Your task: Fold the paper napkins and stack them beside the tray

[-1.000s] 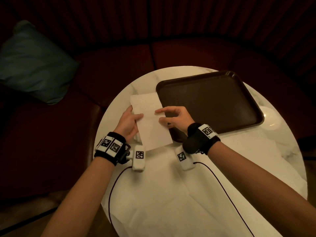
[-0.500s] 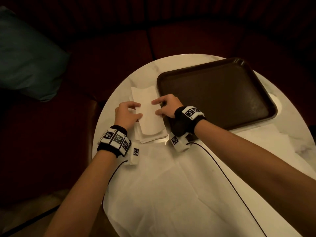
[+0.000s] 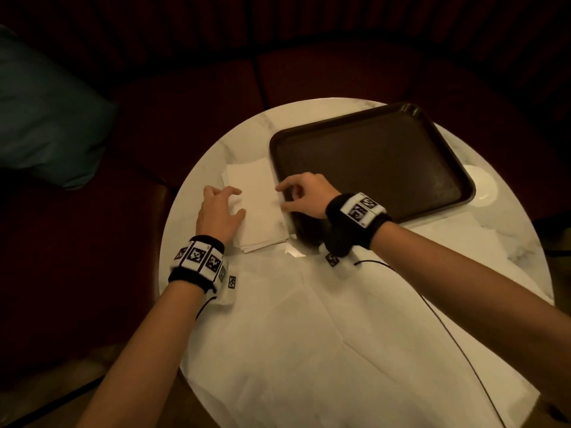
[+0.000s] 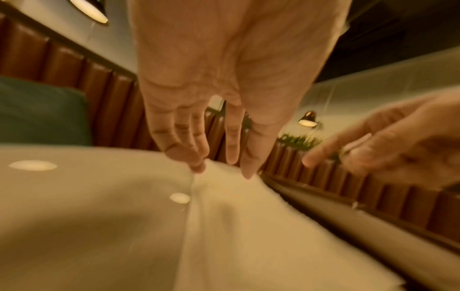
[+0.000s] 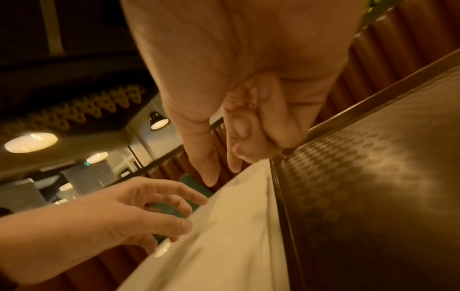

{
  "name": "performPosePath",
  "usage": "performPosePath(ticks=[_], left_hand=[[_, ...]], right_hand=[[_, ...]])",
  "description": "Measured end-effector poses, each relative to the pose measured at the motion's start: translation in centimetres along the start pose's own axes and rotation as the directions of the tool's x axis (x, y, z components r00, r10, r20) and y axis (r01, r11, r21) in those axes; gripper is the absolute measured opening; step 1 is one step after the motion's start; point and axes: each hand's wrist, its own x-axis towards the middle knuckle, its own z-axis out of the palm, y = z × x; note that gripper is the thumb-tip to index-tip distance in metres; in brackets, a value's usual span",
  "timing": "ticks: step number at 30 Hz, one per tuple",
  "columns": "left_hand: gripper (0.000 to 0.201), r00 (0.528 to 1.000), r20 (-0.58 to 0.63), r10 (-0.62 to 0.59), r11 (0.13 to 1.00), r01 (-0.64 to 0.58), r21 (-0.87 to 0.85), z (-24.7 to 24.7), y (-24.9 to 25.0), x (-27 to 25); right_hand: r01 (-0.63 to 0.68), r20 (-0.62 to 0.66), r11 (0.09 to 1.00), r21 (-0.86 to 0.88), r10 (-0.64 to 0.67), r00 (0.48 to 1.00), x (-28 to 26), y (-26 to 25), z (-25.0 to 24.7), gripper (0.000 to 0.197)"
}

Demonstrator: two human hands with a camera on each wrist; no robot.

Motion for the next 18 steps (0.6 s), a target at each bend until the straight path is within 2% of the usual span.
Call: performPosePath(ticks=[2, 4, 7, 11, 14, 16, 18], left_hand=[[0.031, 0.995, 0.060, 0.082, 0.997, -0.082, -0.012, -0.9, 0.9, -2.6], [0.022, 0.976, 0.167, 0.140, 0.988, -0.126, -0.087, -1.3, 1.8, -6.0], [0.013, 0.934, 0.298, 0.194, 0.981, -0.181, -0.072, -0.3, 3.2, -11.4], [0.012, 0.881, 0.413, 0.229, 0.970, -0.243, -0.021, 3.1, 4.6, -18.0], [0.027, 0.862, 0.462, 0.209, 0.970, -0.242, 0.014, 6.9, 5.8, -22.5], [0.041, 0.869, 0.457, 0.191, 0.961, -0.260, 0.093, 9.5, 6.5, -24.7], [0.050, 0.895, 0.411, 0.173, 0.948, -0.264, 0.178, 11.4, 7.1, -26.0]], right_hand=[[-0.005, 0.032, 1.000, 0.012, 0.004, 0.999, -3.6, 0.5, -0.6, 0.032], [-0.032, 0.139, 0.999, -0.006, 0.033, 0.990, -7.2, 1.2, -0.8, 0.026], [-0.106, 0.249, 0.993, -0.049, 0.115, 0.962, -12.2, 3.2, -0.5, 0.028], [-0.180, 0.219, 0.951, -0.253, 0.237, 0.946, -18.3, 7.5, 0.6, 0.038], [-0.229, 0.162, 0.910, -0.345, 0.298, 0.941, -22.1, 10.6, 2.2, 0.060], [-0.229, 0.107, 0.899, -0.373, 0.287, 0.952, -24.0, 11.9, 3.2, 0.075], [-0.218, 0.083, 0.904, -0.368, 0.266, 0.960, -25.3, 12.4, 4.3, 0.089]])
